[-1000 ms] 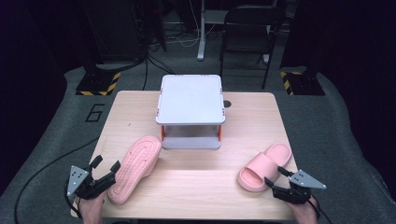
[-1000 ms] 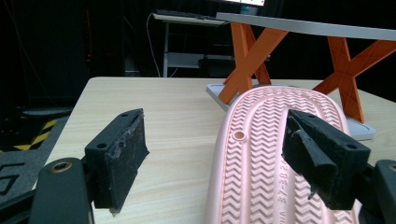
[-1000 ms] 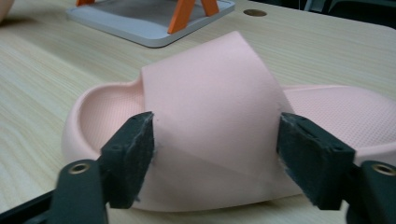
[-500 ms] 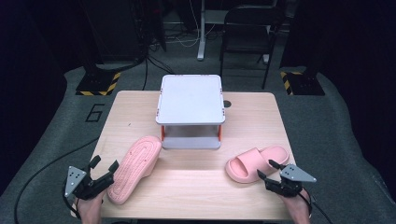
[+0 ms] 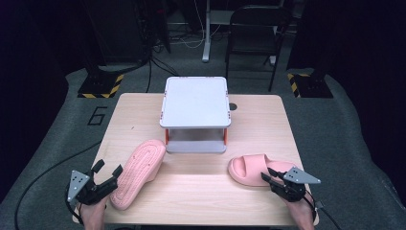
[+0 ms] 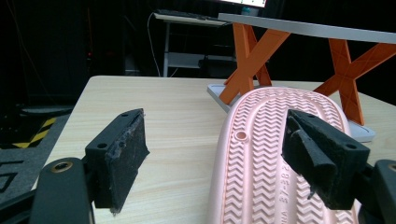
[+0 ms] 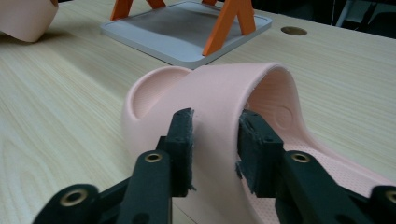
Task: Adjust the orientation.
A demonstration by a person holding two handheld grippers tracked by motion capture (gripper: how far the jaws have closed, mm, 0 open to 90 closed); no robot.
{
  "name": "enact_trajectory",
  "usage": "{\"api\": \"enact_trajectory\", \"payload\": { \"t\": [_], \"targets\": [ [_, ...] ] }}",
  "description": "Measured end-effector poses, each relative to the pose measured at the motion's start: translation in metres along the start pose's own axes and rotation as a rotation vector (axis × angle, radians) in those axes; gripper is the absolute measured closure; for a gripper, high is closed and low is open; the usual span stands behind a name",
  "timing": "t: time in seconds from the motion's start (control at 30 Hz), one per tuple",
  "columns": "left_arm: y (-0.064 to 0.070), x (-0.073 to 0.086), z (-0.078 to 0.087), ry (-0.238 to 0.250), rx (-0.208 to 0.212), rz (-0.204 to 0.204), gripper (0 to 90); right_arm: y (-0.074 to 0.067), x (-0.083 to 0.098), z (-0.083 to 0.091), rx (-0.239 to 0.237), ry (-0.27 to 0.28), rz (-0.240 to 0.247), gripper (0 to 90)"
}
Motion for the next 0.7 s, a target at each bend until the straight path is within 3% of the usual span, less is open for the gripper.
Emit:
{"api": "enact_trajectory", "payload": {
  "t": [0.07,0.13,0.27,0.4,0.5,0.7],
  "targets": [
    [0.0,0.0,0.0,0.0,-0.001,0.002,21.8,-0.003,-0.002,-0.001,0.015,-0.005,-0.003,73.2],
    [-0.001,0.0,0.0,0.004,-0.004,0.003,21.9,-0.008,-0.005,-0.002,0.0,0.011,-0.008,75.8],
    [-0.002,0.0,0.0,0.003,-0.006,0.007,22.0,-0.029,-0.015,-0.006,-0.076,0.035,0.054,79.5],
    [-0.002,0.0,0.0,0.006,-0.007,0.008,22.0,-0.041,-0.017,-0.007,-0.14,0.023,0.111,80.7],
    [-0.003,0.0,0.0,0.003,-0.008,0.01,22.0,-0.048,-0.013,-0.008,-0.161,-0.001,0.097,80.0],
    [-0.002,0.001,0.0,0.003,-0.008,0.013,22.1,-0.07,-0.003,-0.009,-0.251,-0.056,0.105,69.8]
  ]
}}
Point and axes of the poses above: each handheld gripper's, and its own axes: z roughly backward along the jaws, x roughly out of its underside, y roughly to its right, the point moved 8 cm from there along -z, roughly forward along the jaws, and after that the axes turned 2 degrees about y, right-handed, at the moved point
